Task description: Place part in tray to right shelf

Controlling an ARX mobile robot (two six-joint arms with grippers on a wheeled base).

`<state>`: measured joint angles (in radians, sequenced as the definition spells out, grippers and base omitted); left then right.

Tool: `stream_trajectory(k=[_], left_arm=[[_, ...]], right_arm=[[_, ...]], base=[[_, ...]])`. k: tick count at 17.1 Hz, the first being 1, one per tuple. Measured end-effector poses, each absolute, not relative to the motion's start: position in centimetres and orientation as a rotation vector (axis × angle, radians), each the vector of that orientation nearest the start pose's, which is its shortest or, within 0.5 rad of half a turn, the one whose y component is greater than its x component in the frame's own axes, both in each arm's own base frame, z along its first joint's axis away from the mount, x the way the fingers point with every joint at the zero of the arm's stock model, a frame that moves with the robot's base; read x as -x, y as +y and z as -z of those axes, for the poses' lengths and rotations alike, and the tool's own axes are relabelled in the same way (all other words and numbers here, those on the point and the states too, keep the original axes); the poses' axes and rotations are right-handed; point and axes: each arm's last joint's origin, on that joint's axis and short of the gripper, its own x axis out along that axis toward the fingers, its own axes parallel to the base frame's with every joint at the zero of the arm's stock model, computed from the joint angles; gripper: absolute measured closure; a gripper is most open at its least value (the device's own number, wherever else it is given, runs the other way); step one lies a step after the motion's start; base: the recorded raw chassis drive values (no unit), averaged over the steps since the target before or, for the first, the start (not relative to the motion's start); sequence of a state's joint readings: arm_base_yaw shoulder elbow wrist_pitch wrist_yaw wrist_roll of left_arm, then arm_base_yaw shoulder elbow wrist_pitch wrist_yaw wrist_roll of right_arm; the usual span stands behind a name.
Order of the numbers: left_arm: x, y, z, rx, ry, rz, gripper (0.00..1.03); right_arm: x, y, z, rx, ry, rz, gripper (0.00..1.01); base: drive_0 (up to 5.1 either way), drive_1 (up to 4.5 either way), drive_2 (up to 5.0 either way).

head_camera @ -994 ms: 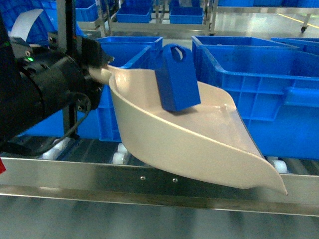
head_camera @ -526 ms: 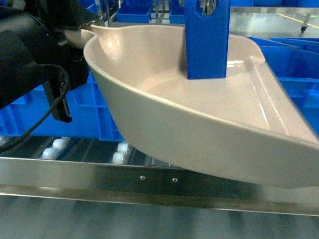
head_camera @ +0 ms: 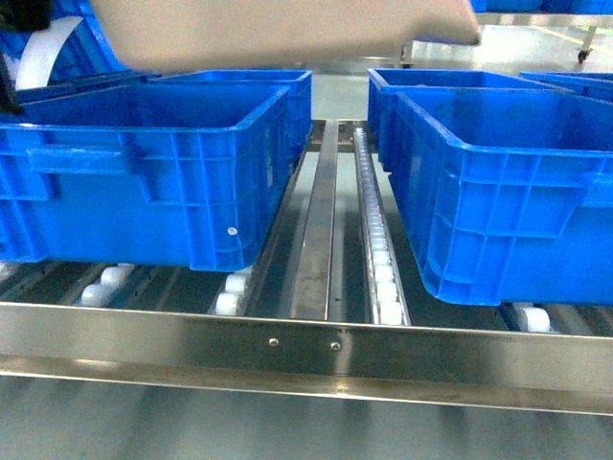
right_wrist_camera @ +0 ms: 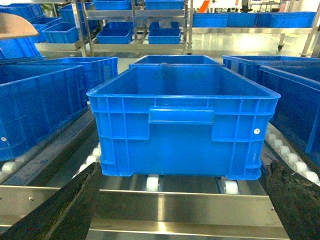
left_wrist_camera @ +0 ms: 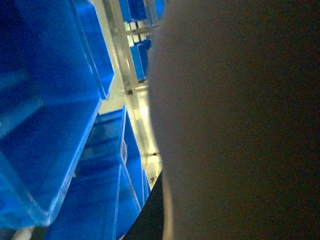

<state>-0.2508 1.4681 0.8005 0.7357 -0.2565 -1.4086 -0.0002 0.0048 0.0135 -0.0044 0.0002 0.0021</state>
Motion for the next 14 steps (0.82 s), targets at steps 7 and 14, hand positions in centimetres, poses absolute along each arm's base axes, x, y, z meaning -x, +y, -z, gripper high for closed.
stream_trajectory(k=[7, 14], left_arm=[[-36.2, -0.2, -32.1, 1.050, -0.270, -0.581, 0.91], [-36.9, -1.9, -33.8, 0.897, -0.272, -0.553, 0.91]], right_arm=[[-9.7, 0.0, -16.7, -0.002, -0.005, 0.000, 0.03], [-9.7, 0.0, -16.7, -0.002, -0.005, 0.000, 0.03]], base=[[0.0, 0.00, 0.0], [0.0, 0.00, 0.0]])
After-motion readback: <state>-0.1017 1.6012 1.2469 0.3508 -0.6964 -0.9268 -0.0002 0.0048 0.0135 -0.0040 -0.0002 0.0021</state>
